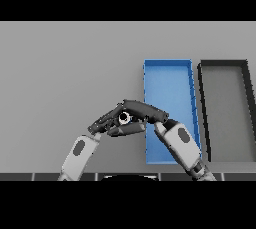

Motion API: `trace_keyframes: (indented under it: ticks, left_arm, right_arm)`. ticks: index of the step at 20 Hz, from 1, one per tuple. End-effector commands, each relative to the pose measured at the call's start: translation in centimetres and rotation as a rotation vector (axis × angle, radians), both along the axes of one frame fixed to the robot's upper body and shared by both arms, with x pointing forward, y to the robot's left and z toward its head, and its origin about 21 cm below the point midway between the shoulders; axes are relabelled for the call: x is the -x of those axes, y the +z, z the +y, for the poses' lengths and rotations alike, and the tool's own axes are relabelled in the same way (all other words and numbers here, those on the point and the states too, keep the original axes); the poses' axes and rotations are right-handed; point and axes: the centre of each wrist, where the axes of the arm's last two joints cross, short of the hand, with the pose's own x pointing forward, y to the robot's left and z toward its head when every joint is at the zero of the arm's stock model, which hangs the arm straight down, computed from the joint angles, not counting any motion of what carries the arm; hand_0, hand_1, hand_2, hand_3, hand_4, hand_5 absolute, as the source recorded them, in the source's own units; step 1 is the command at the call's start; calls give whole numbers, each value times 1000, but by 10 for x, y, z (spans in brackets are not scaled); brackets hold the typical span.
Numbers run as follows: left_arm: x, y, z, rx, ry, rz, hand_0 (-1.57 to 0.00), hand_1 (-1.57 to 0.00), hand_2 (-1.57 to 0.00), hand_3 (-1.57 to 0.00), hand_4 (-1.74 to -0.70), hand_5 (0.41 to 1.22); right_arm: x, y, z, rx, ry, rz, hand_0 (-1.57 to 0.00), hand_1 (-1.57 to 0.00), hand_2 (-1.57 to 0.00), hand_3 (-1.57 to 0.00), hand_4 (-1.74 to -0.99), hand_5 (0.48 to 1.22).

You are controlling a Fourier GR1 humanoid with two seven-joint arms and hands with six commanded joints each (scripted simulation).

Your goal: Pick up the blue pipe and place it into the blue bin.

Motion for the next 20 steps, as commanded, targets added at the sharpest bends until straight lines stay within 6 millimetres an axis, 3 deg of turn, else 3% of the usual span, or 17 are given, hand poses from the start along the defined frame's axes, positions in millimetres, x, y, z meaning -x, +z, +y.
trace_keyframes:
  ticks: [1, 5, 10, 15, 20]
  left_arm:
    - [1, 1, 0, 0, -13, 4, -601, -560, -547, -430, -1250, 1221]
    - [-1, -3, -1, -53, -11, 50, -246, -229, -223, -175, -1059, 912]
    - [-3, -10, 4, -76, 20, 88, -80, -74, -73, -57, -975, 642]
    - [-5, -9, 3, -83, 44, 117, -25, -24, -23, -18, -970, 531]
    - [-2, -10, 2, -120, 64, 132, -8, -7, -7, -5, -973, 489]
  right_arm:
    - [2, 2, 1, -5, -7, 2, -1564, -1564, -1564, -1561, -1498, 1211]
    - [-1, 3, 2, 27, -33, 18, -1568, -1568, -1568, -1567, -1499, 1217]
    - [0, -1, -2, -13, -28, -19, -1570, -1570, -1570, -1570, -1499, 1220]
    - [-4, 6, 0, -52, -48, 2, -1571, -1571, -1571, -1571, -1497, 1221]
    - [-11, 47, -5, -135, -34, 77, -1571, -1571, -1571, -1571, -1494, 1221]
